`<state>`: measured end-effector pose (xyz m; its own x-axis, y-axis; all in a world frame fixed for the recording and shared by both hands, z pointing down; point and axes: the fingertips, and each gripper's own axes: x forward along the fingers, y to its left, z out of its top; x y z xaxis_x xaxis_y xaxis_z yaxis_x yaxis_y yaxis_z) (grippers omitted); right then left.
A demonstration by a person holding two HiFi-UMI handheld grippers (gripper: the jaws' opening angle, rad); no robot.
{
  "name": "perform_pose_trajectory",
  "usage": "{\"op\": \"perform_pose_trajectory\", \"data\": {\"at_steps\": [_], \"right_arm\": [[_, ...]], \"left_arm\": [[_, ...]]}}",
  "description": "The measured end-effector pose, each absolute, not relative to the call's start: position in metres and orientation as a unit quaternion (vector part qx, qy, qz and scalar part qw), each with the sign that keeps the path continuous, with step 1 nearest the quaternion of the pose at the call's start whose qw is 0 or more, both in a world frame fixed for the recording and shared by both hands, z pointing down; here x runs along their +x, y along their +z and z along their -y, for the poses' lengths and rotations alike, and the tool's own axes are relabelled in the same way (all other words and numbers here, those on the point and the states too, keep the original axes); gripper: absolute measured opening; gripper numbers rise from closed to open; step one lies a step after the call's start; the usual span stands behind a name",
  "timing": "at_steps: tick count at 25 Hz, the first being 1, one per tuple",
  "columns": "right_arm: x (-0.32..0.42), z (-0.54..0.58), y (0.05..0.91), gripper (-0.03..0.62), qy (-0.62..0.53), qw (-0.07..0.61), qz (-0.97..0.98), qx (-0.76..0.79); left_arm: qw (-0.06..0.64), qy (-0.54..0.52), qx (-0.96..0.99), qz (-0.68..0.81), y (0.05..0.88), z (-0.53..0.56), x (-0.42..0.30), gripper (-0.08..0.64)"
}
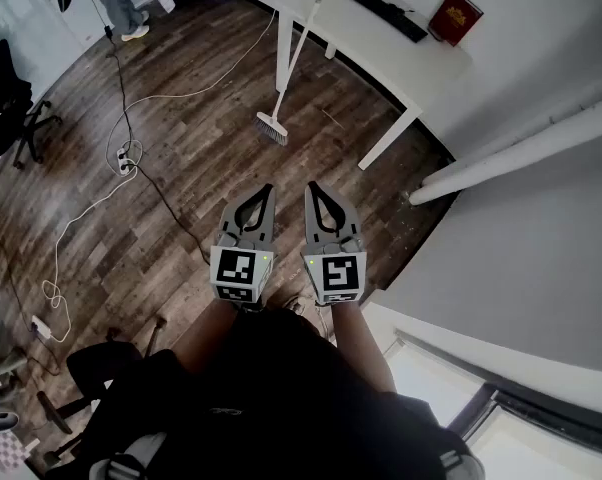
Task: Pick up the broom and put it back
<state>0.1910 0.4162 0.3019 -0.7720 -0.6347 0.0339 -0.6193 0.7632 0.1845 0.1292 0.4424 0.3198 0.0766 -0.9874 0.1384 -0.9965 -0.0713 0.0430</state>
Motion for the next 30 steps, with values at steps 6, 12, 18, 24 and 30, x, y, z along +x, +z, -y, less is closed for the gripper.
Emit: {"op": "perform_pose_trajectory", "data": {"at_steps": [6,12,18,24,30], "right_arm": [[0.151,-0.415,0.311,0.021,-0.074,0.056,0.943,0.319],[0.090,-0.404,0.301,0.021,-0.069,0.048,0.947,0.309],[0.009,-0.388,0.316,0.021,-0.068,0.077,0.953,0.285],[-0.068,-0.365,0.311,0.021,-0.073,0.076,0.958,0.268],[-0.105,-0.338,0.300,0.021,-0.058,0.058,0.953,0.292]], "left_arm": [[0.072,0.040,0.719,0.690,0.327,-0.448,0.090,0.002],[0.082,0.024,0.690,0.719,0.332,-0.445,0.027,0.002],[0.098,0.009,0.682,0.725,0.342,-0.433,-0.047,0.002],[0.106,-0.006,0.689,0.717,0.334,-0.408,-0.115,0.002],[0.102,-0.003,0.696,0.711,0.329,-0.382,-0.156,0.002]]}}
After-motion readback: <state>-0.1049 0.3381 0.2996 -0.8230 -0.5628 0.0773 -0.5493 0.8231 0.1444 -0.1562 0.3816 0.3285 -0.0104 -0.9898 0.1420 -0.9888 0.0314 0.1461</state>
